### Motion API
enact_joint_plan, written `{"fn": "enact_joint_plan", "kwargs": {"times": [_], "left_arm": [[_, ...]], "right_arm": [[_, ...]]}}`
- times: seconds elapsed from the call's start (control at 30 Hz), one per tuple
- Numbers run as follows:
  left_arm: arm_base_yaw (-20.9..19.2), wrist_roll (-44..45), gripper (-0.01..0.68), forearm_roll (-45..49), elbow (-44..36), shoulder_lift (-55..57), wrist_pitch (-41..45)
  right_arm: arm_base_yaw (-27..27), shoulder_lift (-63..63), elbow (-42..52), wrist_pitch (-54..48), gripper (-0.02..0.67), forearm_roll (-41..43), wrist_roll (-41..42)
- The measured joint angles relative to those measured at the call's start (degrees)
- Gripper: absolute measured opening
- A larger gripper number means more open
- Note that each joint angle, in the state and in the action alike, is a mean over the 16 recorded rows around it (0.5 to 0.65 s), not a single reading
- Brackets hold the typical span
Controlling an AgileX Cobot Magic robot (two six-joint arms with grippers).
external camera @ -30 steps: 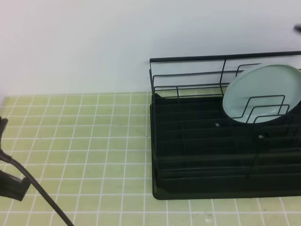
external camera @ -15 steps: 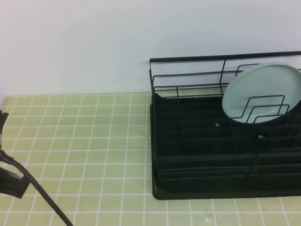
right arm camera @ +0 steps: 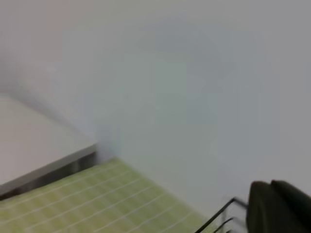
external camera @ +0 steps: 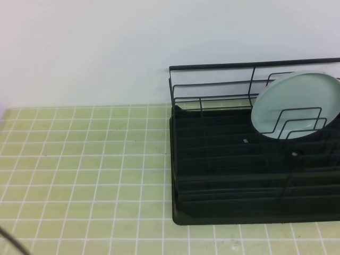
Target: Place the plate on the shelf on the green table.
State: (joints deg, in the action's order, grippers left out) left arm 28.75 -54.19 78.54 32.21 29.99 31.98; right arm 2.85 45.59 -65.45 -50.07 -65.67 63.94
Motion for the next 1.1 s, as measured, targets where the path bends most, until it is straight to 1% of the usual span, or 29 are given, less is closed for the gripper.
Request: {"fn": "enact_joint_plan", "kwargs": {"times": [0.1, 0.2, 0.3, 0.4, 0.53, 0.7, 0.93, 1.1], "left_arm": [[-5.3, -0.6, -0.001, 0.0, 0.0, -3.4, -1.0], [-9.4, -1.6, -0.001, 0.0, 0.0, -6.7, -1.3], [-12.4, -2.7, -0.001, -0.2, 0.0, -9.4, -1.5], [-14.2, -3.8, -0.001, -0.8, 0.0, -11.3, -1.6], [-15.4, -5.1, -0.001, -1.8, -0.2, -12.7, -1.8], [-15.7, -6.3, -0.001, -3.6, -1.6, -13.3, -1.8], [-15.7, -9.1, -0.001, -5.5, -5.9, -13.7, -2.0], [-15.7, -10.6, -0.001, -8.7, -10.2, -15.3, -2.3]], "right_arm": [[0.0, -0.9, 1.0, -3.6, 0.001, -0.1, -2.5], [0.0, -1.2, 1.3, -6.3, 0.001, 0.3, -4.8], [0.0, -1.3, 1.0, -7.5, 0.001, 0.8, -6.4], [0.0, -1.6, 0.9, -6.7, 0.001, 1.6, -8.0], [0.2, -3.2, 1.0, -4.4, 0.001, 3.6, -10.3], [0.8, -8.1, 3.2, -1.3, 0.001, 8.6, -12.7], [2.4, -21.4, 10.9, 5.1, 0.001, 15.5, -17.9], [3.8, -30.7, 17.2, 9.6, 0.001, 18.6, -21.6]]}}
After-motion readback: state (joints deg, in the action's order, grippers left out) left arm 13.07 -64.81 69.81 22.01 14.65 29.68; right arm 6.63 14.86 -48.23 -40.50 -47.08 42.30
